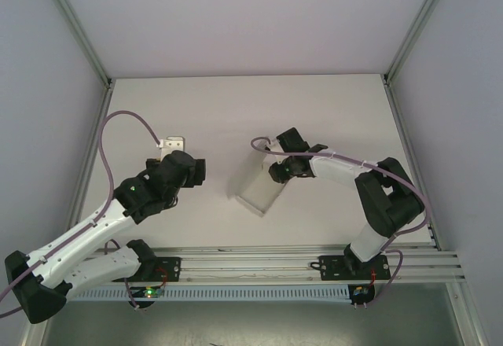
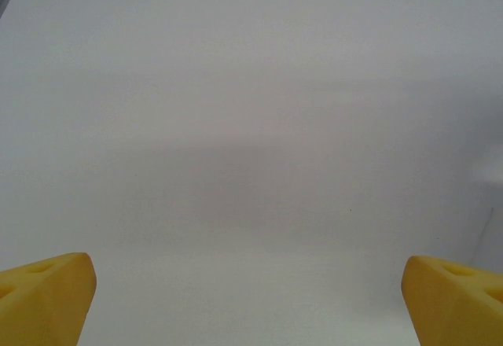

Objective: Assemble paper box

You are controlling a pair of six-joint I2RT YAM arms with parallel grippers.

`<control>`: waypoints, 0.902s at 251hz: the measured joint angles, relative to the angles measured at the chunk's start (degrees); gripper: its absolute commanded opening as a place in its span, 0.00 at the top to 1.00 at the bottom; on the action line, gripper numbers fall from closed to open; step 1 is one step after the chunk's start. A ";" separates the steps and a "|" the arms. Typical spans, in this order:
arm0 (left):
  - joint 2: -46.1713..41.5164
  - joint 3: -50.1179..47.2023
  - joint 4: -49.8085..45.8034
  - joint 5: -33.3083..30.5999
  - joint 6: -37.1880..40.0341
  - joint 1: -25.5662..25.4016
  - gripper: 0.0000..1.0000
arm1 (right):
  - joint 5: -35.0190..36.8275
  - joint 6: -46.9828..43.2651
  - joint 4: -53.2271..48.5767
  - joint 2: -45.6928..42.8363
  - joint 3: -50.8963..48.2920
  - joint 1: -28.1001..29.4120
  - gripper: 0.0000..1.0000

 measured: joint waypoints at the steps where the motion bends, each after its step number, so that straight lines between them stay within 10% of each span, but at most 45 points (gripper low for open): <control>1: 0.02 0.00 0.00 0.00 -0.02 0.00 0.00 | 0.02 0.02 0.00 0.00 0.00 0.04 0.86; 88: 0.15 -0.02 0.00 -0.31 -0.98 0.35 0.00 | 9.29 13.31 3.85 -5.09 -3.80 2.58 1.00; 226: 7.63 0.07 3.37 4.59 -1.51 2.05 0.00 | 31.89 46.14 3.69 -7.52 -7.58 12.83 0.84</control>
